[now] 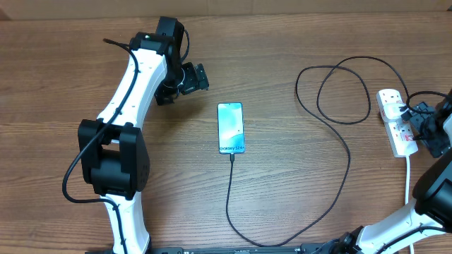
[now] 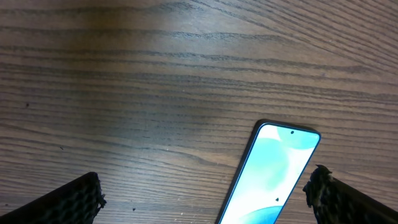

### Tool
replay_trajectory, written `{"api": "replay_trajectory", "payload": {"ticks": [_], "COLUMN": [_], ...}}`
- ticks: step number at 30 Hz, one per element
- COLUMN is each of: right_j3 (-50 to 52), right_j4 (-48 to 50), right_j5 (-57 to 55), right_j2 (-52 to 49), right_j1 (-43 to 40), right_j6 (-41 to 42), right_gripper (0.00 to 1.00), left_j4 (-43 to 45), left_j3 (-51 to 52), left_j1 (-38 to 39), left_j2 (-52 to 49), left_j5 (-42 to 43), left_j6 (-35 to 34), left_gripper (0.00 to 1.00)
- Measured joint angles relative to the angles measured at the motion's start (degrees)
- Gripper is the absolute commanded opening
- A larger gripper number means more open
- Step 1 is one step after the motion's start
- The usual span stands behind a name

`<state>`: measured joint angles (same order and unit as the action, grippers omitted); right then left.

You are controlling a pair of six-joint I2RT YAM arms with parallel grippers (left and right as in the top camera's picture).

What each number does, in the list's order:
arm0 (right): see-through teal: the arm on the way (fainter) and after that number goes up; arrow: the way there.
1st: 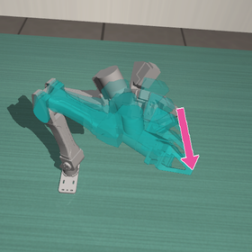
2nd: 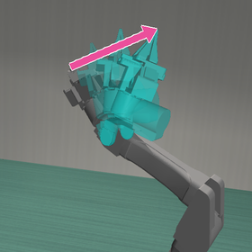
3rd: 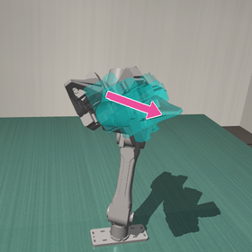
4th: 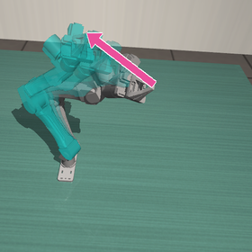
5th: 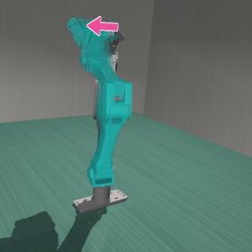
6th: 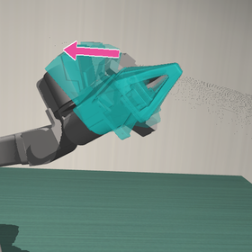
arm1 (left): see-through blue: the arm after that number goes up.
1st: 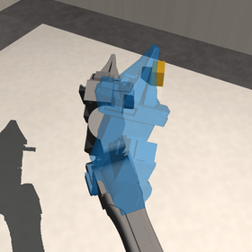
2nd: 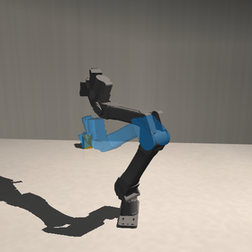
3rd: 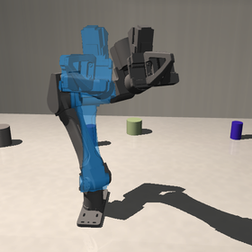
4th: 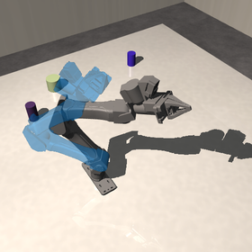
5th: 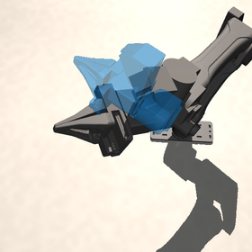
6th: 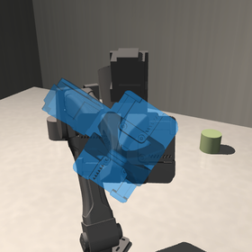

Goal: Plug charger to phone and switch on socket
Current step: 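Press the orange switch beside the plugged charger with the right gripper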

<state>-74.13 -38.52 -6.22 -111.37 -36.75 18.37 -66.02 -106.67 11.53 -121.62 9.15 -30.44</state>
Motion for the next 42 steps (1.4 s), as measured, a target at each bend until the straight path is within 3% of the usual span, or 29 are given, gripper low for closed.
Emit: {"api": "replay_trajectory", "payload": {"ticks": [39, 42], "right_j3": [0.33, 0.33], "right_j4": [-4.52, -4.63], "right_j5": [3.50, 4.07], "right_j2": [0.96, 0.96], "right_j1": [-0.28, -0.28], "right_j6": [-0.02, -0.31], "right_gripper": [1.00, 0.87], "left_j4": [0.00, 0.00], "left_j3": [0.00, 0.00], "left_j1": [0.00, 0.00], "left_j2": [0.00, 0.00], "left_j5": [0.02, 0.00], "left_j6": [0.17, 0.17], "left_gripper": [1.00, 1.00]}}
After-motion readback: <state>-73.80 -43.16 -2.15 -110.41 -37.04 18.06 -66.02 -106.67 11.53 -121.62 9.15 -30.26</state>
